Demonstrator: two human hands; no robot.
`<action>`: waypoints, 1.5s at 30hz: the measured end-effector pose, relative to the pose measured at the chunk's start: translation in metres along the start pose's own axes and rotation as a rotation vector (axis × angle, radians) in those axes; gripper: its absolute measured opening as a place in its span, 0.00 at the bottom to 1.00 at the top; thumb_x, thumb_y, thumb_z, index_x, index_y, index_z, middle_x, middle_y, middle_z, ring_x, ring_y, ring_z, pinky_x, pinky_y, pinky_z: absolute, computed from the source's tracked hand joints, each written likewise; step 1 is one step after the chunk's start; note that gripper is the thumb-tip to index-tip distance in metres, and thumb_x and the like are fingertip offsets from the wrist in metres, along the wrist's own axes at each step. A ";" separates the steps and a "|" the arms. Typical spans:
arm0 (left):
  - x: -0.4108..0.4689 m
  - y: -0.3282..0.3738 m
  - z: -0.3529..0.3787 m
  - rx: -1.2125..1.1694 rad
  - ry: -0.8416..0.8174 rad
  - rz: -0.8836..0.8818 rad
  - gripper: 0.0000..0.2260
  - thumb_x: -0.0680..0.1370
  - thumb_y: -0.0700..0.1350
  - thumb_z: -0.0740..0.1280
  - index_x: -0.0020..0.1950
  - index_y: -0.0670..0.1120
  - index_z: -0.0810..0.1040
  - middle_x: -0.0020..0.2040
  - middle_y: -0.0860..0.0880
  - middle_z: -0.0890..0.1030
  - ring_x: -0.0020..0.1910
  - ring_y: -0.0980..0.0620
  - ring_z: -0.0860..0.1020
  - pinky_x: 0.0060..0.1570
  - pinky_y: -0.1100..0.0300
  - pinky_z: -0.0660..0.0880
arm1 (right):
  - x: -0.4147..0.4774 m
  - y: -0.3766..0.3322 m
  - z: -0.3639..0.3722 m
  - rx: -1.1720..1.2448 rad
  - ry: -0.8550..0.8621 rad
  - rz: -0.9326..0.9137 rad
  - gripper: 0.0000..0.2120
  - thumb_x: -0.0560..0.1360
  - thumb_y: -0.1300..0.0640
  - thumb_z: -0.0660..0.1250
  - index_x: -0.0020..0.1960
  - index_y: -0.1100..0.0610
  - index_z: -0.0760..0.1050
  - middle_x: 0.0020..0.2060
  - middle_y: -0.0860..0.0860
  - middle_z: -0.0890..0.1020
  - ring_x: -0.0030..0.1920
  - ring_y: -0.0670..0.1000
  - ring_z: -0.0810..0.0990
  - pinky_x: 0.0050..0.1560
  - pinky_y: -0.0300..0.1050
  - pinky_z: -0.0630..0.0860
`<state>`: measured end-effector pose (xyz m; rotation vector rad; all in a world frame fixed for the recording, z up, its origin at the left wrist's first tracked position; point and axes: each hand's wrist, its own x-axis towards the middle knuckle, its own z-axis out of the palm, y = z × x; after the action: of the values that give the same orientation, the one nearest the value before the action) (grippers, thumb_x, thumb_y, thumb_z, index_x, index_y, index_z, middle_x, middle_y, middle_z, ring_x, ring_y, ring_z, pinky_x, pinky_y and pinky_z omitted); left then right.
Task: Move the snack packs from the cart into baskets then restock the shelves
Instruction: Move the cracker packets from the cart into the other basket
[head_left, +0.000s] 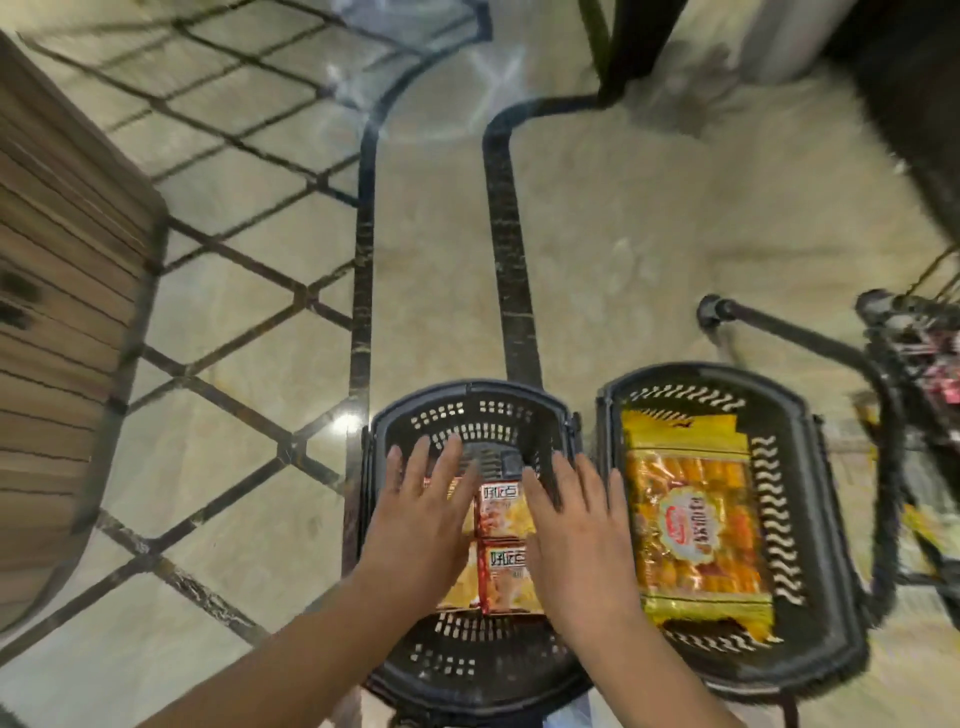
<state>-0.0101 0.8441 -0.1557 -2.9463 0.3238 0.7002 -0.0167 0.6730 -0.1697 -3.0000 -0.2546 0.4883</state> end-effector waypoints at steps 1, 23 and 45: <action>-0.013 0.001 -0.024 -0.017 0.060 0.004 0.34 0.84 0.57 0.59 0.85 0.52 0.45 0.85 0.44 0.41 0.83 0.39 0.42 0.80 0.37 0.40 | -0.011 0.002 -0.025 0.000 0.027 -0.003 0.39 0.60 0.54 0.82 0.70 0.54 0.76 0.70 0.61 0.75 0.72 0.64 0.70 0.73 0.67 0.59; -0.196 0.120 -0.212 0.050 0.500 0.424 0.34 0.79 0.59 0.67 0.82 0.51 0.62 0.83 0.43 0.56 0.81 0.37 0.56 0.79 0.36 0.51 | -0.272 0.060 -0.207 0.108 0.469 0.335 0.29 0.78 0.42 0.66 0.77 0.47 0.66 0.76 0.53 0.68 0.78 0.56 0.61 0.79 0.60 0.53; -0.348 0.485 -0.178 0.196 0.368 0.877 0.32 0.82 0.62 0.60 0.82 0.53 0.55 0.85 0.46 0.46 0.83 0.40 0.46 0.80 0.38 0.45 | -0.620 0.250 -0.152 0.260 0.537 0.835 0.28 0.80 0.42 0.63 0.78 0.44 0.63 0.76 0.49 0.65 0.78 0.52 0.58 0.79 0.53 0.48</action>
<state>-0.3460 0.4104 0.1395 -2.6272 1.6505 0.1322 -0.5102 0.3070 0.1351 -2.7032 1.0269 -0.2467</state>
